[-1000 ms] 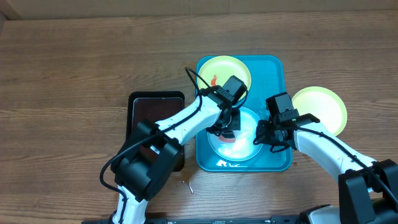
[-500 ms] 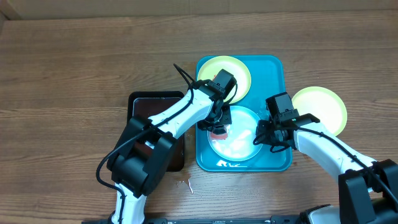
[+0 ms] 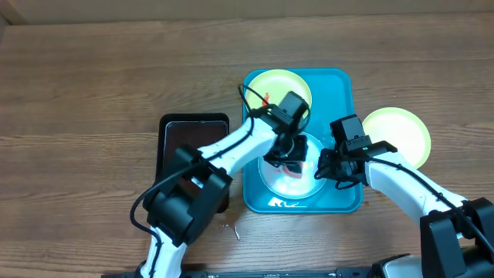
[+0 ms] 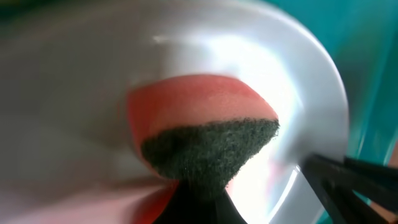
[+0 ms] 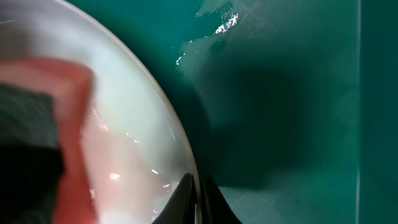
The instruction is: Clean dirty plates on tray and stack at the side
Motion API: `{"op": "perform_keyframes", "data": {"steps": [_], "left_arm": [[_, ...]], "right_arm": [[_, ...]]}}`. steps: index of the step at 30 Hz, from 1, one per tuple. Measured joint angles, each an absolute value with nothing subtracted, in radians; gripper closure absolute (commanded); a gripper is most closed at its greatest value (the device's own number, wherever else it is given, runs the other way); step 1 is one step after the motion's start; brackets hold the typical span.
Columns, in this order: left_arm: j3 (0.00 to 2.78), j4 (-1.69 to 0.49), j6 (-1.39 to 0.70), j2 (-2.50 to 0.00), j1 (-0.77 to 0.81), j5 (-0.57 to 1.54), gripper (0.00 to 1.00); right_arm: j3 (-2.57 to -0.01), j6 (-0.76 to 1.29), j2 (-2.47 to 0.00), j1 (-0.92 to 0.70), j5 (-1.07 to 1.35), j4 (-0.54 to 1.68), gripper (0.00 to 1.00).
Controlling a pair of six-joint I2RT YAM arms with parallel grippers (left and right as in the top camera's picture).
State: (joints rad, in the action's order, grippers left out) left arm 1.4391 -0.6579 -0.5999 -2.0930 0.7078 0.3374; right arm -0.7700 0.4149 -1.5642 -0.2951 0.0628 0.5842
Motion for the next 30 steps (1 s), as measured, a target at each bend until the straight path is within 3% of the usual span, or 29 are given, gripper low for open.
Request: {"op": "perform_keyframes", "data": {"steps": [10,19,25,30], "left_arm": [[1.460,-0.822,-0.646,-2.093,0.686,0.320,0.96],[1.540,-0.981,-0.656,-2.103,0.649,0.041,0.96],[1.557,-0.947,-0.619,-2.104,0.650,-0.020,0.96],[1.557,-0.858,-0.565,-2.109,0.650,0.067,0.96]], "right_arm": [[-0.770,0.414,-1.564,-0.295,0.063,0.584,0.96],[-0.770,0.414,-1.564,-0.295,0.063,0.585,0.96],[-0.770,0.418,-1.564,-0.295,0.070,0.585,0.96],[-0.770,0.419,-1.564,-0.295,0.070,0.584,0.96]]}}
